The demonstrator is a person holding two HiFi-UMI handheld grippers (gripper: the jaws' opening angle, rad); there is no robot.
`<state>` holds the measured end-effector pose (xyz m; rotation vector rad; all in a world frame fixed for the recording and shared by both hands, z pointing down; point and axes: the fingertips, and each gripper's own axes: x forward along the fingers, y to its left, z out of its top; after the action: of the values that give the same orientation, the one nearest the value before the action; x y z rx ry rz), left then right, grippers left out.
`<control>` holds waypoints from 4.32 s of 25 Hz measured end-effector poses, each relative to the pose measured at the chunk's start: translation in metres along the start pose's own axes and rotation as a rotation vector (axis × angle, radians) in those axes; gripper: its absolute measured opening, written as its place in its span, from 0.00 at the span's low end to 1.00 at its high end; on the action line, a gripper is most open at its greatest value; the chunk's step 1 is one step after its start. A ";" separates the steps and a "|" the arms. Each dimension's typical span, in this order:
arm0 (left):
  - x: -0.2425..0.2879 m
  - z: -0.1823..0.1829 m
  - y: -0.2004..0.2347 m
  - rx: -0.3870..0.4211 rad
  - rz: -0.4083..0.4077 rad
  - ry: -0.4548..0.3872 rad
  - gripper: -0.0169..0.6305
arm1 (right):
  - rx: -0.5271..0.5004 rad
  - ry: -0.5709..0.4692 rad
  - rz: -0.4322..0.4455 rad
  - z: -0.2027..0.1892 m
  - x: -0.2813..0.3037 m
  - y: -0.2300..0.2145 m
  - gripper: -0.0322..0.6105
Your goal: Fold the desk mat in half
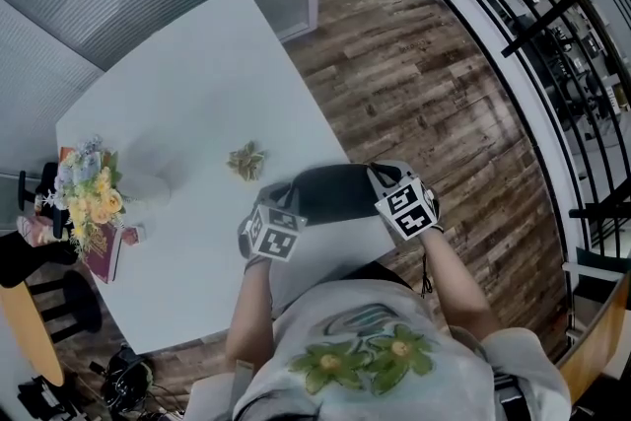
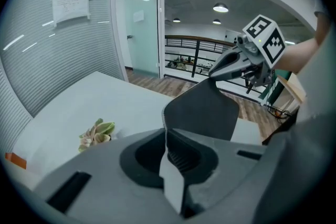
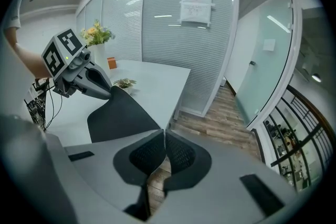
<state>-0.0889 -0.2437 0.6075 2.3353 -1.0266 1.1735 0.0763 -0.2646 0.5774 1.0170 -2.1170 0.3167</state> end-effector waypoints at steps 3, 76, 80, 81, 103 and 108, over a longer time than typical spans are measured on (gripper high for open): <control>0.006 -0.005 0.000 -0.003 -0.010 0.015 0.05 | -0.005 0.019 0.005 -0.006 0.008 0.000 0.09; -0.044 0.006 0.014 -0.313 0.091 -0.151 0.18 | 0.192 -0.087 0.052 0.024 -0.020 0.032 0.22; -0.068 0.021 0.003 -0.300 0.113 -0.224 0.15 | 0.196 -0.154 0.052 0.042 -0.046 0.045 0.17; -0.074 0.023 0.000 -0.295 0.117 -0.241 0.14 | 0.197 -0.173 0.051 0.046 -0.052 0.048 0.16; -0.175 0.043 -0.080 -0.250 0.151 -0.453 0.03 | 0.168 -0.439 -0.008 0.071 -0.173 0.119 0.08; -0.189 0.040 -0.103 -0.239 0.146 -0.466 0.03 | 0.160 -0.451 -0.012 0.060 -0.196 0.132 0.08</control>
<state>-0.0675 -0.1098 0.4356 2.4195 -1.4225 0.5120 0.0240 -0.0981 0.4075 1.2893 -2.5168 0.2723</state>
